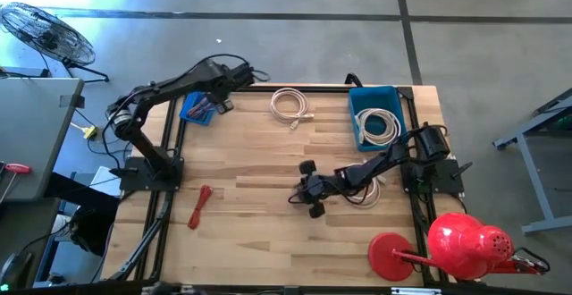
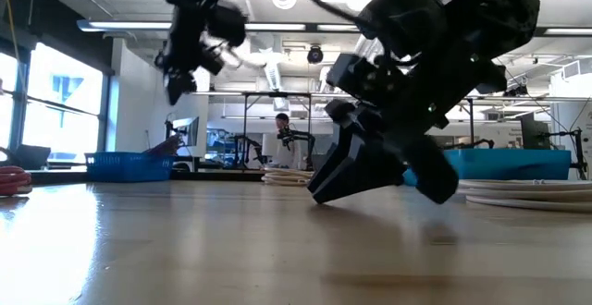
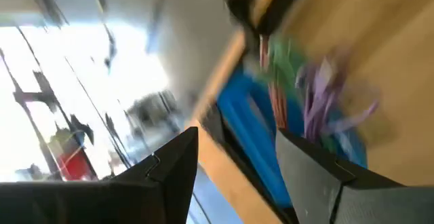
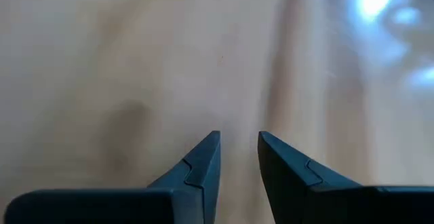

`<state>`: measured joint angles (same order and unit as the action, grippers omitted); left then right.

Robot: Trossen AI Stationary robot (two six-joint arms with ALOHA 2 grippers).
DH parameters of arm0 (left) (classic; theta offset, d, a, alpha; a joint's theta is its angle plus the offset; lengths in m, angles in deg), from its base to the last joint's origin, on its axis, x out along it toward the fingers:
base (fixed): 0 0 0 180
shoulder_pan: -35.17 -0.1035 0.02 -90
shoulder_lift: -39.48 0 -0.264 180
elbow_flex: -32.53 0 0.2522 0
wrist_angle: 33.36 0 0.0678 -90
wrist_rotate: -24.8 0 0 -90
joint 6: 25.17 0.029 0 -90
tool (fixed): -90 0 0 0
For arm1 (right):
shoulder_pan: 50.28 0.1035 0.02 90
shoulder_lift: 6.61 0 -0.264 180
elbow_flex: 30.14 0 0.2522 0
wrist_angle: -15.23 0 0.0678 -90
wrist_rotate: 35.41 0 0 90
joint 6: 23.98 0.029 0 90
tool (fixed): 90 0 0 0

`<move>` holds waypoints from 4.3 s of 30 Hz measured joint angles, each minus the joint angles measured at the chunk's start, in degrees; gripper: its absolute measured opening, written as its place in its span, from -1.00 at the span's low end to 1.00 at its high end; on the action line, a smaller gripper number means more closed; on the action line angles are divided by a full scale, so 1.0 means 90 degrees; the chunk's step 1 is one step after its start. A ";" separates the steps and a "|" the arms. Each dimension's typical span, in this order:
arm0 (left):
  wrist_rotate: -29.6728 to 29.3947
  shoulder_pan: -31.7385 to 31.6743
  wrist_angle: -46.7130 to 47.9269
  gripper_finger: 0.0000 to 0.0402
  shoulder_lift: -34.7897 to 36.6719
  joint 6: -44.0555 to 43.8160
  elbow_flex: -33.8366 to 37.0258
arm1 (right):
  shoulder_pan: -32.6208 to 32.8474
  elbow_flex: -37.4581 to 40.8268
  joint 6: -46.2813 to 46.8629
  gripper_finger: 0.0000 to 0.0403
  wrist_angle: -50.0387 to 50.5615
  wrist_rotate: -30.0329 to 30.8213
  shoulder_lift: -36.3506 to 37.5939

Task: Pick & Place USB Port
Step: Put the brown HDMI cable into the right blue bin

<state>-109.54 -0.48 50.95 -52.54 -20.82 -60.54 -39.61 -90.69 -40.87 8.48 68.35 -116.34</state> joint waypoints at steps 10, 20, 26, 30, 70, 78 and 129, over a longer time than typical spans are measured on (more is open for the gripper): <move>0.3700 0.0801 -0.2499 -0.05 0.0000 0.4999 -0.0285 | -0.0094 0.0007 -0.0579 -0.55 0.0484 0.2405 0.0786; 0.3331 0.0797 -0.3455 -0.05 -0.0008 0.6462 0.0229 | -0.0507 -0.0006 -0.0299 -0.55 0.0930 0.2360 0.1873; 0.3481 0.0797 -0.3445 -0.05 -0.0008 0.8030 0.0677 | -0.0673 -0.0008 0.0038 -0.55 0.0968 0.1905 0.2064; 0.3736 0.0794 -0.3751 -0.05 -0.0010 0.8313 0.0798 | -0.0691 -0.0008 0.0138 -0.55 0.0968 0.1713 0.2067; 0.5270 0.0127 -0.3411 -0.05 -0.3052 0.8688 -0.1360 | -0.0668 -0.0018 0.0156 -0.55 0.1374 0.1732 0.2071; 0.5170 0.0127 -0.3666 -0.23 -0.3459 0.8485 -0.1390 | -0.0732 -0.0018 0.0156 -0.55 0.1355 0.1738 0.2071; 0.7588 0.0440 -0.3575 -0.96 -0.1171 0.6644 -0.0536 | -0.0939 -0.0018 -0.2504 -0.55 0.0629 0.3136 0.3048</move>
<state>-41.25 3.49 18.77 -63.08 38.98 -65.37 -48.06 -90.86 -63.41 14.14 96.57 -88.91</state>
